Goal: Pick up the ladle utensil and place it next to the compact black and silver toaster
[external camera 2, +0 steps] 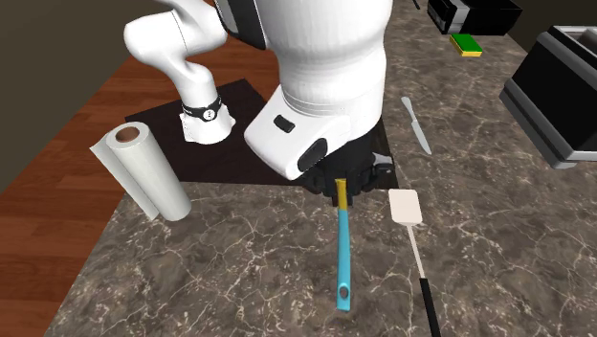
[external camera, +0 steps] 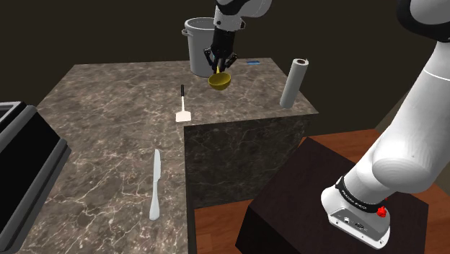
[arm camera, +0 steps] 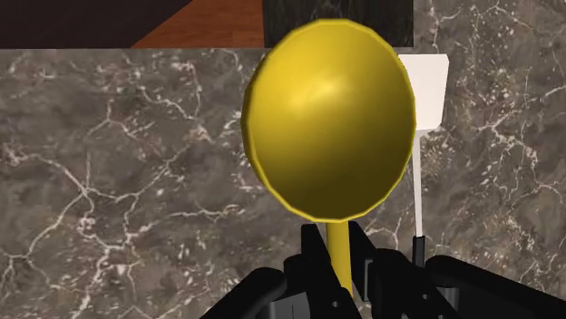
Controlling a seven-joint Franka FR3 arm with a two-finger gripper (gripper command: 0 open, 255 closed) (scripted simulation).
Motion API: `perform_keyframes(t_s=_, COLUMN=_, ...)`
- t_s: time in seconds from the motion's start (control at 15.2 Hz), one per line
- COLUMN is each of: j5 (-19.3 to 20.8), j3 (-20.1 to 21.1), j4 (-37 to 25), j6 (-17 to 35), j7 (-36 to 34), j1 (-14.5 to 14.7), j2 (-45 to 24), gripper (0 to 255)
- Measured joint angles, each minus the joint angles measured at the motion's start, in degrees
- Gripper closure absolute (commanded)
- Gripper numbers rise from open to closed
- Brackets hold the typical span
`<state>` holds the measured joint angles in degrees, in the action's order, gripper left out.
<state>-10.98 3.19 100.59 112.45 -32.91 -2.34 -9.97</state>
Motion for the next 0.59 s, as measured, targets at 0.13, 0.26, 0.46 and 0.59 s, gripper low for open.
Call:
perform_keyframes(t_s=0.13, j5=0.1, j3=0.0, j4=-0.9, j6=-1.3, j7=-0.2, j1=-0.1, j2=0.4, gripper=255)
perform_keyframes(t_s=0.26, j5=0.2, j3=0.0, j4=-2.4, j6=-2.7, j7=-0.4, j1=-0.1, j2=0.3, gripper=255)
perform_keyframes(t_s=0.46, j5=0.3, j3=-0.1, j4=-4.2, j6=-4.9, j7=-0.8, j1=-0.1, j2=0.8, gripper=255)
perform_keyframes(t_s=0.59, j5=0.4, j3=-0.1, j4=-5.8, j6=-6.4, j7=-1.1, j1=-0.1, j2=0.7, gripper=255)
